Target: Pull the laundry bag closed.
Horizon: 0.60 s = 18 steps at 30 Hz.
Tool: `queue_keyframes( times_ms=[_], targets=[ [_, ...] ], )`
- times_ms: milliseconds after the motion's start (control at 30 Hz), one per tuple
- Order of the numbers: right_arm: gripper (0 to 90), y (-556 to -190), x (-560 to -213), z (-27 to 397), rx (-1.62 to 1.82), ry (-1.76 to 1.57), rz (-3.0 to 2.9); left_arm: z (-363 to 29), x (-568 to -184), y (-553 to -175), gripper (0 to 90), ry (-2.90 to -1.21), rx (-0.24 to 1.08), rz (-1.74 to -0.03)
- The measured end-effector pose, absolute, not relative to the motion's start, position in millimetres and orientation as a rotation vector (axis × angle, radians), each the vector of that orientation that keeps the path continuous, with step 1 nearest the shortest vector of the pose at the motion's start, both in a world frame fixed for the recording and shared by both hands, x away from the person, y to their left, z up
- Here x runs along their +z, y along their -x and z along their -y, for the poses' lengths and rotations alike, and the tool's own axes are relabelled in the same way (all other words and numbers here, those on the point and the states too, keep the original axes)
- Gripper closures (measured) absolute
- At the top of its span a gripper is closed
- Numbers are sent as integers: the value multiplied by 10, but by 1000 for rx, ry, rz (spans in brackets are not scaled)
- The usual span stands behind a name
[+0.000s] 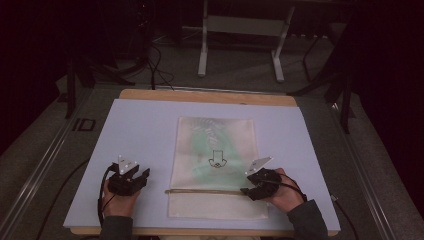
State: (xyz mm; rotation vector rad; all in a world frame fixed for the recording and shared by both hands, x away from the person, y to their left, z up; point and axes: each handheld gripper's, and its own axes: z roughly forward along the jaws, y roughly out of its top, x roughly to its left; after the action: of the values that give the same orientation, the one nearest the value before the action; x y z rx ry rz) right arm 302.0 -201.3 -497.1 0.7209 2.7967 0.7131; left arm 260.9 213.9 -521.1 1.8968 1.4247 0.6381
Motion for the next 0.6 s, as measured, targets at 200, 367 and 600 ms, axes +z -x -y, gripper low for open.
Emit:
queue_keyframes(
  times_ms=[200, 367, 600],
  targets=[
    [470, -3036, -4934, 1902, 712, -677, -2808, -2143, -5202, -2602, 559, -1889, 645, -1426],
    [469, -3045, -4903, 1828, 717, -653, -2812, -2146, -5202, -2601, 559, -1888, 645, -1426],
    [462, -3060, -4886, 1679, 716, -606, -2827, -2149, -5205, -2606, 558, -1890, 644, -1428]
  ],
)
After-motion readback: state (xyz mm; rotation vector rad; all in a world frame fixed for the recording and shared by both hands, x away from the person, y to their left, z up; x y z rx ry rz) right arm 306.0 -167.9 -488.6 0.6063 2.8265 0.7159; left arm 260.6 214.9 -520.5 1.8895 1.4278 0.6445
